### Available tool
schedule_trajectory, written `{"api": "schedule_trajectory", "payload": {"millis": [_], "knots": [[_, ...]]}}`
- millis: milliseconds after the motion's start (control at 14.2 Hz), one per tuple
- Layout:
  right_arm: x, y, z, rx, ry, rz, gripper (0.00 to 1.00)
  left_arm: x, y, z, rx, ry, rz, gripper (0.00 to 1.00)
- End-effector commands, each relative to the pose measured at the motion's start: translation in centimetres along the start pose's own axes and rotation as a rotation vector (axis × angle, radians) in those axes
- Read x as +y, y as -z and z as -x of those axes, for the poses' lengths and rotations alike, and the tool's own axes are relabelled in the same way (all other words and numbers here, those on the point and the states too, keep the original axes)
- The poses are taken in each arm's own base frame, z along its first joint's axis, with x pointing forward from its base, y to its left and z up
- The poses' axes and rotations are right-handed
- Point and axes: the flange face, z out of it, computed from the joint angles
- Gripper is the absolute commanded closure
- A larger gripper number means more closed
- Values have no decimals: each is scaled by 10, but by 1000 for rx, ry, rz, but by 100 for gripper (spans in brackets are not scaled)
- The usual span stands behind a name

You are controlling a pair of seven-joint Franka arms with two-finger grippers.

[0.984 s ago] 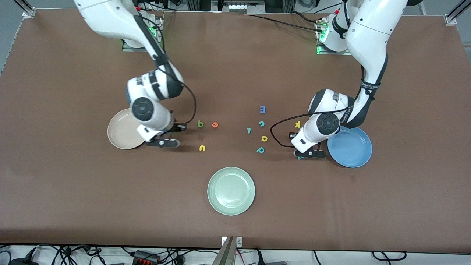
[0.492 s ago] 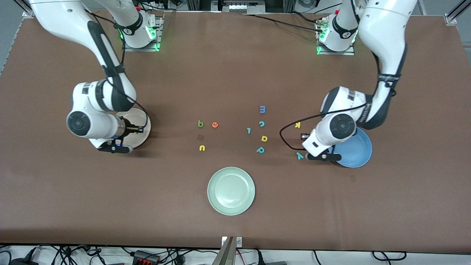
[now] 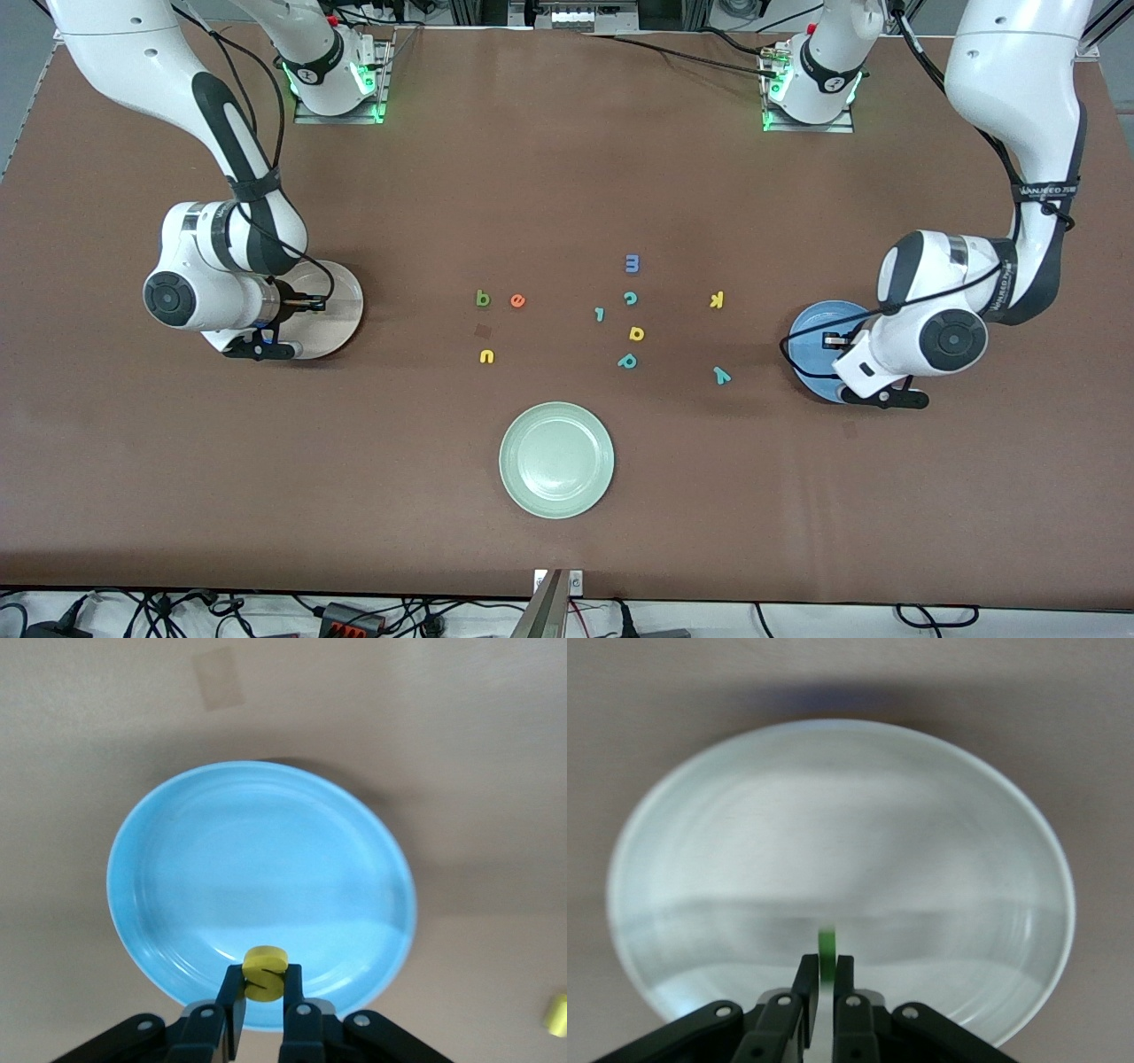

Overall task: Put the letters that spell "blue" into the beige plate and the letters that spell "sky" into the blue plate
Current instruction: 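Drop the s in the blue plate while the right gripper drops l in beige, then grasp the teal y with the left gripper while the right gripper grasps green q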

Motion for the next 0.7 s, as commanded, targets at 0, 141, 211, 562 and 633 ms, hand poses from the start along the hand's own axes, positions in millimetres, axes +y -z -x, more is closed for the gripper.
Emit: {"api": "schedule_trajectory", "payload": {"millis": [0,141,211,562,633], "knots": [[-5,31,0,41,30,-6,0,13,-35,5,35,-42,2,94],[-26,56,-3,32,37,-6,0,16,-44,7,55,-40,7,79],[-39,66,-6,40,40,-19,0,18,-44,7,54,-35,7,50],[-172,60,13,117,196,-5,0,32,-14,4,103,-53,11,0],[-197,55,19,131,172,-4,0,48,-4,2,120,-74,20,0]]}}
